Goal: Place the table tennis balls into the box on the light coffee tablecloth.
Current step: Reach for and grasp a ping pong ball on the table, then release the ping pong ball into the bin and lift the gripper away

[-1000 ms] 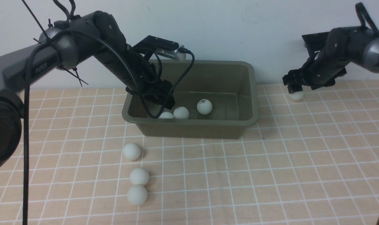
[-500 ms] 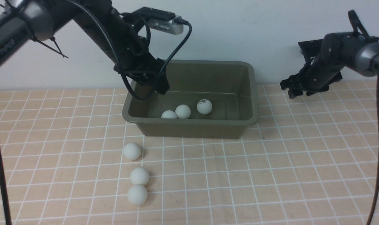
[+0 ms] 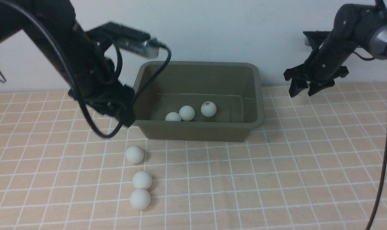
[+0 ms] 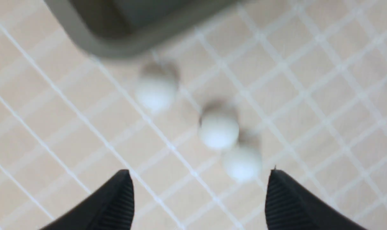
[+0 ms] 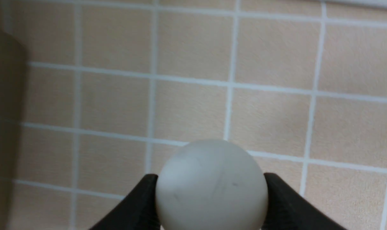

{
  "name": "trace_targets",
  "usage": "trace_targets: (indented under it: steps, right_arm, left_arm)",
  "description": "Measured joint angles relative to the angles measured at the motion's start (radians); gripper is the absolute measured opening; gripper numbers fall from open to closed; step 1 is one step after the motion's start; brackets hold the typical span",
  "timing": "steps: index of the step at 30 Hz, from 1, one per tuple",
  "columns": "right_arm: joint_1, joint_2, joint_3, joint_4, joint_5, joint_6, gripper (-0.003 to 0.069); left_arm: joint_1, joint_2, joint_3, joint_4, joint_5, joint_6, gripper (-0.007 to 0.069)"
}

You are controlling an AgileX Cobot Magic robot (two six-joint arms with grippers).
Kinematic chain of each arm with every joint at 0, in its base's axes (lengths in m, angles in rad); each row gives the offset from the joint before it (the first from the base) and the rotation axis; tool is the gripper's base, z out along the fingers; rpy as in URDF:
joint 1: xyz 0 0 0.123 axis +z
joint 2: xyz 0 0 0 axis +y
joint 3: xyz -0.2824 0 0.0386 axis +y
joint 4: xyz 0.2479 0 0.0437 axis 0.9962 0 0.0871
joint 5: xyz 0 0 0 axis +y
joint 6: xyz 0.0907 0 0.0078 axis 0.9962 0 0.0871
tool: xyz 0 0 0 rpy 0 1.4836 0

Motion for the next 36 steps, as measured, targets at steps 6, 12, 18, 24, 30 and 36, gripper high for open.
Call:
trace_targets:
  steps: [6, 12, 18, 24, 30, 36]
  right_arm:
    - [0.056, -0.103, -0.005, 0.016, 0.007, -0.013, 0.0362]
    - [0.201, -0.131, -0.013, 0.054, -0.019, -0.045, 0.0362]
    - [0.279, -0.095, -0.012, 0.052, -0.111, -0.048, 0.0362]
    - [0.283, -0.075, -0.013, 0.045, -0.162, -0.04, 0.0362]
    - [0.283, -0.06, -0.013, 0.053, -0.172, -0.052, 0.0362]
    - [0.283, -0.06, -0.013, 0.073, -0.201, -0.07, 0.0362]
  left_arm:
    - [0.0, -0.07, 0.228, 0.006, -0.19, -0.021, 0.0459]
    - [0.0, -0.049, 0.388, -0.001, -0.461, -0.026, 0.0459]
    - [0.0, 0.016, 0.417, -0.045, -0.631, -0.026, 0.0459]
    - [0.0, 0.107, 0.417, -0.072, -0.738, -0.026, 0.0459]
    - [0.0, 0.147, 0.417, -0.082, -0.781, -0.026, 0.0459]
    - [0.0, 0.159, 0.417, -0.089, -0.811, -0.025, 0.0459]
